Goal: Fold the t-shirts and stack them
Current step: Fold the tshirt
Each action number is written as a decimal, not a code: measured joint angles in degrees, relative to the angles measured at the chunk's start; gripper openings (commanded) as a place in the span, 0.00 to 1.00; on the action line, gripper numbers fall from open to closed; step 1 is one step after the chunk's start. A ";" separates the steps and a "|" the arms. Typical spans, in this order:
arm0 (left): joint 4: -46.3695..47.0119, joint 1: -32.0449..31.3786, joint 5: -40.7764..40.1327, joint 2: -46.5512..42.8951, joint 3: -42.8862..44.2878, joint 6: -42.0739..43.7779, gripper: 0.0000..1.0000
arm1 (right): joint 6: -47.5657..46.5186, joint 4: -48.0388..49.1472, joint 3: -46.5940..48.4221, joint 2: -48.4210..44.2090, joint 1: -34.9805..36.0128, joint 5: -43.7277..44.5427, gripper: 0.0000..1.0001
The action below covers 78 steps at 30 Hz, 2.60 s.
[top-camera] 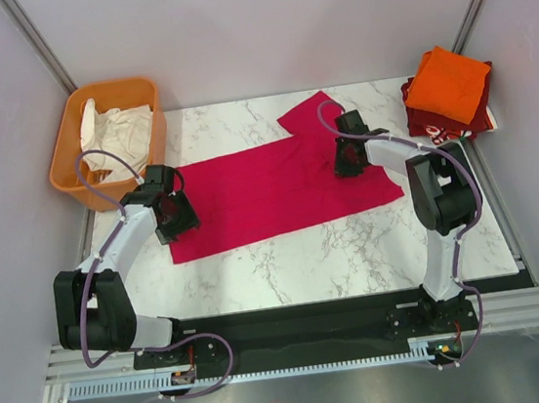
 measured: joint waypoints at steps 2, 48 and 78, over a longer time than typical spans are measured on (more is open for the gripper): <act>0.00 0.00 0.02 0.00 0.00 0.00 0.67 | -0.04 0.00 0.00 0.07 -0.17 0.20 0.20; -1.05 -7.65 -10.56 -1.90 0.46 -1.95 0.38 | -1.40 -6.69 2.75 -14.14 -6.12 7.52 0.75; -2.32 1.73 -10.25 21.75 14.53 -6.38 0.69 | -1.40 -3.04 -11.82 -23.80 -6.84 0.17 0.76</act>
